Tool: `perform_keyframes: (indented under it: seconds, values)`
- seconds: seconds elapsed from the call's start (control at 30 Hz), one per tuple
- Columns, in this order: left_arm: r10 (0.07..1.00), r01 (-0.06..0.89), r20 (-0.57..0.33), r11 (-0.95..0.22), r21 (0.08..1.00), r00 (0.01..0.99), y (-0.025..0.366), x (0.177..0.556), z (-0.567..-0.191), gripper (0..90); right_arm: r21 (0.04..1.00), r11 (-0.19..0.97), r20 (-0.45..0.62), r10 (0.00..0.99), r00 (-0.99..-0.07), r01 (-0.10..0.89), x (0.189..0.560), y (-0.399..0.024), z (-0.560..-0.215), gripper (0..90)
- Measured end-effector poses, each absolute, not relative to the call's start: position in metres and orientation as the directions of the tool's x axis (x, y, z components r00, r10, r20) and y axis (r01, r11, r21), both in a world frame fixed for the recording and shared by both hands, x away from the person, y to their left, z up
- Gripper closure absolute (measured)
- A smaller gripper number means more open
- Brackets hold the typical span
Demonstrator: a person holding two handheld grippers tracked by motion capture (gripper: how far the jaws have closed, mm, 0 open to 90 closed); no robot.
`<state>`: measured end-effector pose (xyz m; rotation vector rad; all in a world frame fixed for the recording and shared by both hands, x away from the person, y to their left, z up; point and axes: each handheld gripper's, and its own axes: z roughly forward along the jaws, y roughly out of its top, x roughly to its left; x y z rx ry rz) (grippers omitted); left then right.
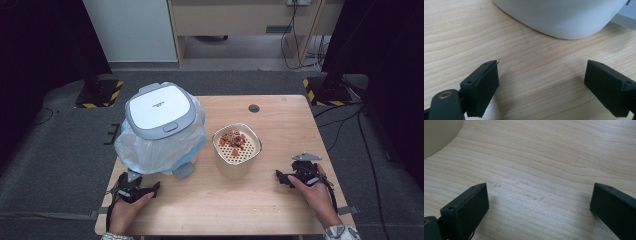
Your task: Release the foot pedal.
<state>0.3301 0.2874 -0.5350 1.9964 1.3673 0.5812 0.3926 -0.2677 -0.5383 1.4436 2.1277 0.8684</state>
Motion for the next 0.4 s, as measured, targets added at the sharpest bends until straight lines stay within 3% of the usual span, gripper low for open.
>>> perform_keyframes:
  seconds: [0.4]
  values:
    - [0.933,0.652,-0.003,-0.248,0.717,0.359,0.2866,0.3292,-0.5352,9.6,0.706,0.263,-0.001,0.929,-0.371,0.658,0.3910,-0.2643,-0.5392,1.9]
